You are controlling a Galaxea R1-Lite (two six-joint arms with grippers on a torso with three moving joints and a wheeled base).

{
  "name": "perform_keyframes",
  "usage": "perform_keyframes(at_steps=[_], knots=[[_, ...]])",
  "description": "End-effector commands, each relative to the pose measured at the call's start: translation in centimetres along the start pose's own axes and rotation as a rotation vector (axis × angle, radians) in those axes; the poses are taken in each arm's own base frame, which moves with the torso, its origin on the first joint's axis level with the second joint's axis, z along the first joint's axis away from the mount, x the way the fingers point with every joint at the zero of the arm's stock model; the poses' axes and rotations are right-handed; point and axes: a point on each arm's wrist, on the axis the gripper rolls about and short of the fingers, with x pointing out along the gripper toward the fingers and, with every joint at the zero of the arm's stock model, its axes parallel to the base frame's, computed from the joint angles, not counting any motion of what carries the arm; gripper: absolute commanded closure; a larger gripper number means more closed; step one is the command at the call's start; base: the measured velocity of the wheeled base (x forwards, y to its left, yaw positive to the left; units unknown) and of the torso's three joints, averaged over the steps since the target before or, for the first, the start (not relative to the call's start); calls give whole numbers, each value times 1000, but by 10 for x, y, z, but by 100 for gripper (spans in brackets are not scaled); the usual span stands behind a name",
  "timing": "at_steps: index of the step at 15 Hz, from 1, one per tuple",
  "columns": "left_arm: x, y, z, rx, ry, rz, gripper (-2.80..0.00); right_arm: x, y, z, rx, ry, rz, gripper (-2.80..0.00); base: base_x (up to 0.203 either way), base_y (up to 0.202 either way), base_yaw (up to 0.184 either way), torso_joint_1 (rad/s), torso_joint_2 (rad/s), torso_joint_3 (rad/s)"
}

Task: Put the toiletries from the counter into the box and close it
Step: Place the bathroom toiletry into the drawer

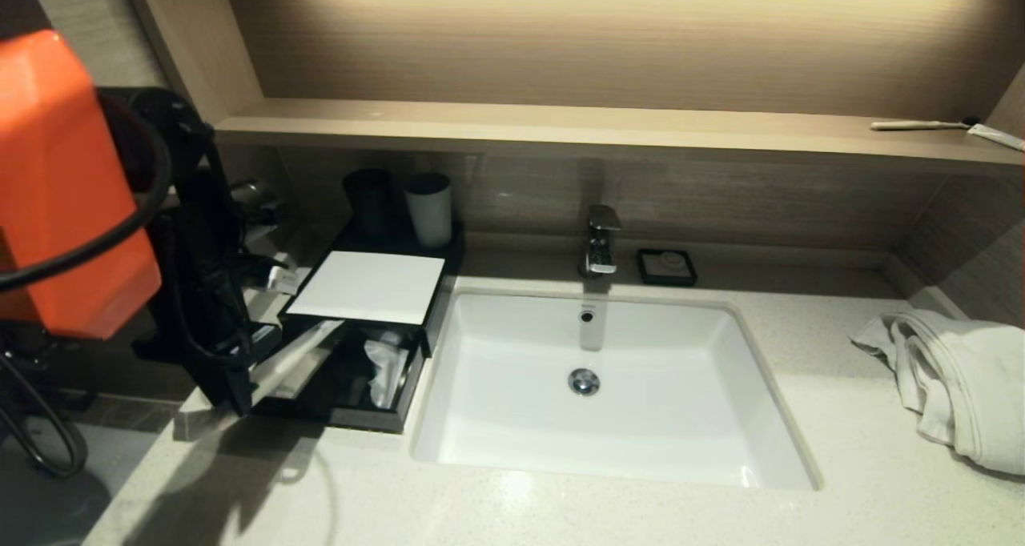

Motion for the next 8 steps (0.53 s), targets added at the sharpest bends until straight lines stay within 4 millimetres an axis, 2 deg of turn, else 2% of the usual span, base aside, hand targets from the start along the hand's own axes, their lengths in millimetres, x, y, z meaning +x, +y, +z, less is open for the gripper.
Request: perform_keyframes(at_steps=[1, 8], knots=[[8, 0, 6, 1, 34, -2, 0, 0, 0, 0, 0, 0, 0, 0, 0, 0, 0, 0, 0, 0], [24, 2, 18, -5, 80, 3, 0, 0, 0, 0, 0, 0, 0, 0, 0, 0, 0, 0, 0, 0]])
